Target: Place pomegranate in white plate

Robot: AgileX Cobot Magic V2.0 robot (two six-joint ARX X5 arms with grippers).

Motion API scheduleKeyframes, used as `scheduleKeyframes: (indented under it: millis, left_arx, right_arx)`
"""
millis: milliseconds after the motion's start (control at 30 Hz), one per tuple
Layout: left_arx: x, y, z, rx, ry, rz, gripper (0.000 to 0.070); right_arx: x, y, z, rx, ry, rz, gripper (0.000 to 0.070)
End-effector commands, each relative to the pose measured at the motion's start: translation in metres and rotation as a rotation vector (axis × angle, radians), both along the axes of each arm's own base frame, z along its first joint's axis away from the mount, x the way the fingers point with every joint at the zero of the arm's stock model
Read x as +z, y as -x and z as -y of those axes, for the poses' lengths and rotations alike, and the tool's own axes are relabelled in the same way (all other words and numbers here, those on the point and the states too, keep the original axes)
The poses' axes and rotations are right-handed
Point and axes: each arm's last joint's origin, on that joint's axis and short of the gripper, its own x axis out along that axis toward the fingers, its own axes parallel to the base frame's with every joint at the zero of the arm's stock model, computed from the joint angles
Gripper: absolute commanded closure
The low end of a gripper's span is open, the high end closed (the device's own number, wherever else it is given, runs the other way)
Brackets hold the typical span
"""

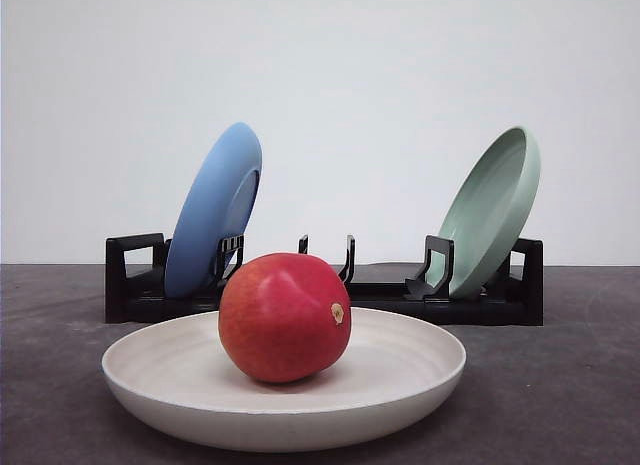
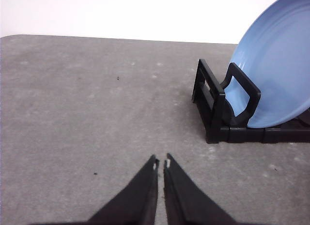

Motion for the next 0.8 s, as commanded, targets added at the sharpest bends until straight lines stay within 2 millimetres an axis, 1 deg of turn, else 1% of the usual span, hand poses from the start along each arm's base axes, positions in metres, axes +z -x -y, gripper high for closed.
scheduleKeyframes:
  millis: [0,767]
  left_arx:
    - [-0.0035,-0.0003,0.0001,-0.002,-0.004,-0.013,0.0700]
    - [-0.0035,-0.0003,0.0001,-0.002,-0.004,-0.013,0.0700]
  right_arx:
    - [-0.0003,-0.0001,0.0002,-0.003,-0.014,0.006,0.0678]
    - [-0.0003,-0.0001,0.0002,-0.003,-0.014,0.006,0.0678]
